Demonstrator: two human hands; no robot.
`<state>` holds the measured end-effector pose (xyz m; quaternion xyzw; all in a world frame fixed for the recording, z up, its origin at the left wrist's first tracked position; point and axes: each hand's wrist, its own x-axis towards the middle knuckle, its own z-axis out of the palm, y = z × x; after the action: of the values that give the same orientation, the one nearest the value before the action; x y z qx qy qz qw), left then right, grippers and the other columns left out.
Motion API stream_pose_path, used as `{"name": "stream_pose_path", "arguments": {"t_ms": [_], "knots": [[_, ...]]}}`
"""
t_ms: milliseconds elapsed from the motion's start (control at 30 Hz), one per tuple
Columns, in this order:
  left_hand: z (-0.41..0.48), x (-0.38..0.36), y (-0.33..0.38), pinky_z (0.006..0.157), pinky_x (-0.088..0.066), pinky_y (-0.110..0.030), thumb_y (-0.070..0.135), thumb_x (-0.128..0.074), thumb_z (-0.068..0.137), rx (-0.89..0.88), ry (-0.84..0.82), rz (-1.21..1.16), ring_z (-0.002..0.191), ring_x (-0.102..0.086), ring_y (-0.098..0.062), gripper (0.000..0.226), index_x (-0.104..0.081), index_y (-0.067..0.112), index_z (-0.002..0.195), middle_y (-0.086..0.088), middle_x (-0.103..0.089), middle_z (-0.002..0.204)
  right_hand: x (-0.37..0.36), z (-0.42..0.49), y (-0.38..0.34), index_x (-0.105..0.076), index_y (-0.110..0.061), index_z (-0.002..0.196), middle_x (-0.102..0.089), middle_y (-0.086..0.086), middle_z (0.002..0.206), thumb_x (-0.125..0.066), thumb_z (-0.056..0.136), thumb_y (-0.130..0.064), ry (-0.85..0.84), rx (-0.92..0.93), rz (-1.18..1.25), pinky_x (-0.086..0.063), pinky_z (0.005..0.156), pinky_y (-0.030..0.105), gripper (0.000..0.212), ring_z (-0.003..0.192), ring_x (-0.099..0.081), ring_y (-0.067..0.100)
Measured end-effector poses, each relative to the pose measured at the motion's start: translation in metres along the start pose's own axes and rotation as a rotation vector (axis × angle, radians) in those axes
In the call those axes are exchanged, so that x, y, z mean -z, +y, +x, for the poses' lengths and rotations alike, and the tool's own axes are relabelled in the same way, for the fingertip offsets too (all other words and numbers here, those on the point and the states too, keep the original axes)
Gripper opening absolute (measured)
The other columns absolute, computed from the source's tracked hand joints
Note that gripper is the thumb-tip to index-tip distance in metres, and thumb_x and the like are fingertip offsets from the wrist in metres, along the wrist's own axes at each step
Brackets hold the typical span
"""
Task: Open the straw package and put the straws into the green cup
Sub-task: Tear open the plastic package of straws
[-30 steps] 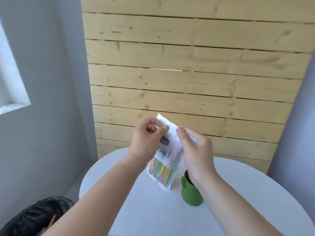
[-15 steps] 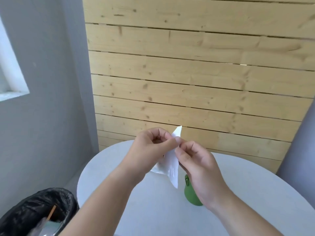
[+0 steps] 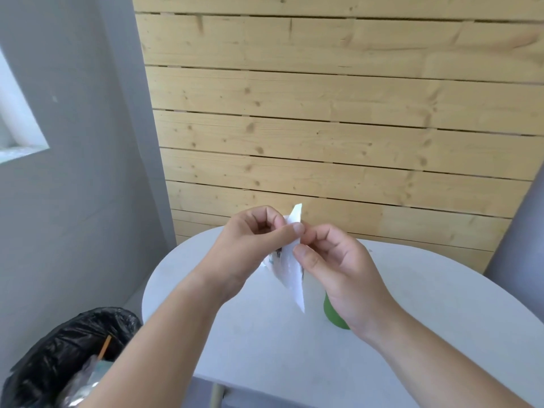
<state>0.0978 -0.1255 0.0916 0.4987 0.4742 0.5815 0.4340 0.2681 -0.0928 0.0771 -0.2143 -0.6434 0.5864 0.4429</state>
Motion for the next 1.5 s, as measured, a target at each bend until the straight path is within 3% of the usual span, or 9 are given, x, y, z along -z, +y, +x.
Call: {"name": "stream_pose_path", "arguments": {"t_ms": [133,233,300,533,667,867,1100,1300,1500], "knots": [[-0.0022,0.0008,0.0001,0.088,-0.042,-0.046,0.035,-0.085,0.074,-0.021,-0.002,0.003,0.088,-0.054,-0.031,0.032,-0.062,0.012,0.076,-0.045,-0.058,0.1,-0.0017,-0.0017,-0.0015,-0.062,0.002,0.091,-0.075,-0.012,0.096,-0.064,0.092,0.001,0.019,-0.003,0.012,-0.049,0.079,0.014,0.003,0.092,-0.068,-0.001],[-0.0021,0.0024,-0.0007,0.089,-0.041,-0.046,0.036,-0.087,0.073,-0.016,-0.008,-0.002,0.089,-0.054,-0.031,0.042,-0.061,0.005,0.084,-0.034,-0.06,0.094,-0.0032,-0.0033,-0.0027,-0.067,0.0,0.097,-0.078,-0.005,0.109,-0.065,0.093,-0.003,0.016,-0.007,0.001,-0.049,0.094,0.018,0.006,0.12,-0.063,0.008],[-0.0014,0.0023,-0.0014,0.09,-0.04,-0.046,0.036,-0.087,0.073,-0.012,-0.016,-0.016,0.089,-0.054,-0.031,0.044,-0.06,0.004,0.086,-0.025,-0.06,0.096,-0.0034,-0.0036,-0.0027,-0.069,-0.004,0.096,-0.077,-0.004,0.113,-0.065,0.093,-0.003,0.016,-0.013,0.003,-0.047,0.1,0.018,0.005,0.128,-0.059,0.01],[-0.0016,0.0015,-0.0023,0.085,-0.047,-0.041,0.031,-0.083,0.078,-0.038,-0.031,-0.054,0.084,-0.057,-0.03,0.034,-0.059,0.006,0.079,-0.021,-0.065,0.09,-0.0025,-0.0029,-0.0039,-0.069,-0.006,0.087,-0.075,-0.004,0.119,-0.065,0.093,-0.002,0.026,-0.035,0.025,-0.047,0.09,0.012,0.007,0.119,-0.064,0.002],[-0.0014,0.0026,-0.0039,0.079,-0.05,-0.035,0.02,-0.073,0.088,-0.05,-0.029,-0.054,0.076,-0.062,-0.025,0.023,-0.059,0.01,0.073,-0.013,-0.071,0.084,-0.0012,-0.0022,-0.0038,-0.068,-0.001,0.091,-0.074,-0.004,0.123,-0.067,0.092,-0.003,0.024,-0.042,0.02,-0.048,0.091,0.012,0.003,0.119,-0.064,0.003],[-0.0052,0.0,0.0008,0.076,-0.049,-0.031,0.016,-0.065,0.093,-0.062,-0.069,-0.111,0.07,-0.067,-0.015,0.026,-0.05,0.006,0.074,-0.001,-0.075,0.077,-0.0019,-0.0024,-0.0028,-0.071,-0.005,0.089,-0.074,-0.006,0.122,-0.068,0.091,-0.005,0.015,-0.042,0.024,-0.048,0.095,0.016,0.004,0.121,-0.064,0.006],[-0.0055,0.0004,-0.0004,0.076,-0.051,-0.031,0.019,-0.067,0.094,-0.054,-0.072,-0.125,0.072,-0.067,-0.017,0.029,-0.051,0.006,0.073,-0.002,-0.075,0.077,-0.0019,-0.0026,-0.0012,-0.073,-0.011,0.084,-0.075,-0.01,0.12,-0.069,0.09,-0.003,0.018,-0.047,0.023,-0.047,0.095,0.014,0.01,0.125,-0.06,0.005],[-0.0047,0.0,-0.0017,0.076,-0.052,-0.029,0.021,-0.07,0.091,-0.039,-0.051,-0.131,0.072,-0.066,-0.018,0.03,-0.052,0.007,0.072,-0.003,-0.073,0.076,-0.0007,-0.0021,-0.0005,-0.073,-0.01,0.085,-0.074,-0.009,0.123,-0.066,0.092,-0.004,0.019,-0.069,0.023,-0.043,0.101,0.023,0.011,0.126,-0.06,0.005],[-0.0027,0.0009,-0.0043,0.076,-0.053,-0.029,0.021,-0.069,0.09,-0.023,-0.027,-0.123,0.073,-0.063,-0.021,0.025,-0.056,0.009,0.072,-0.006,-0.071,0.077,-0.0005,-0.0024,-0.0009,-0.074,-0.008,0.086,-0.073,-0.01,0.123,-0.066,0.093,-0.008,0.04,-0.097,0.014,-0.041,0.1,0.023,0.011,0.123,-0.062,0.003]]}}
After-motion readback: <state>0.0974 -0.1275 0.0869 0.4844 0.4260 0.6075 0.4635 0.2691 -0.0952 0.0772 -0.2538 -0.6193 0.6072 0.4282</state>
